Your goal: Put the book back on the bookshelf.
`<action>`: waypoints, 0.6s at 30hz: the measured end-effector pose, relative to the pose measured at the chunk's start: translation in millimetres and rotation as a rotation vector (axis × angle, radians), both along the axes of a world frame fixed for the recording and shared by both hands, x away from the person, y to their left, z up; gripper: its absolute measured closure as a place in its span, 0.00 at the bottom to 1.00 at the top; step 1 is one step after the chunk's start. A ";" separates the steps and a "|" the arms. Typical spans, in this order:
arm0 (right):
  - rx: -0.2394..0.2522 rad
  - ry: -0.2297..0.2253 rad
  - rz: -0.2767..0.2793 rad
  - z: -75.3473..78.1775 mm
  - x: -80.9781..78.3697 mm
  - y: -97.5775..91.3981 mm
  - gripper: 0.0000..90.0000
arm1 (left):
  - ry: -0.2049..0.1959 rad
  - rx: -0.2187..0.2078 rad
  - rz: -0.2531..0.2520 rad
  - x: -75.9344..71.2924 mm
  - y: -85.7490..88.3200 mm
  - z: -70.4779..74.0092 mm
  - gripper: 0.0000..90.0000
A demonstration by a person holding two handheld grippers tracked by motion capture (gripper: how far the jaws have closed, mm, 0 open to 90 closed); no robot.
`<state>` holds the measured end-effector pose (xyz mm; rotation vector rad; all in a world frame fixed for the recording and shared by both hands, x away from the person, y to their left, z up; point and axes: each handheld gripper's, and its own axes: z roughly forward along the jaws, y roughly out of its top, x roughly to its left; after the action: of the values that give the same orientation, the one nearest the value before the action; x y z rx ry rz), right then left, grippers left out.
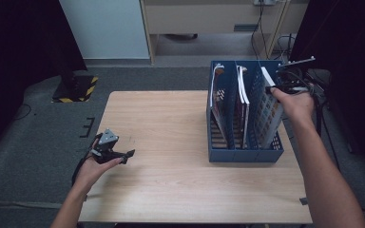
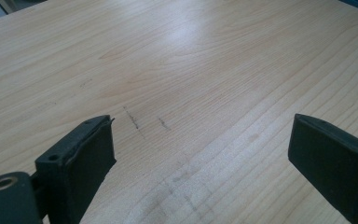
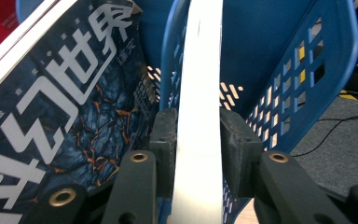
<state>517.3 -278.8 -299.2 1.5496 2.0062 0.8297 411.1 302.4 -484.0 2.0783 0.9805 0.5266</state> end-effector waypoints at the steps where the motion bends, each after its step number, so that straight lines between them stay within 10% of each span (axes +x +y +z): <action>1: 0.004 -0.003 0.003 0.3 -0.6 -0.3 0.72 | -0.001 -0.002 0.000 -0.1 0.2 0.2 0.07; 18: 0.066 -0.073 0.017 -0.2 -8.6 -9.1 0.37 | -0.003 0.000 0.002 -0.4 0.2 0.6 0.07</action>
<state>508.7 -288.0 -299.4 1.5177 1.9606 0.9542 410.6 302.6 -483.5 2.0760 0.9815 0.5307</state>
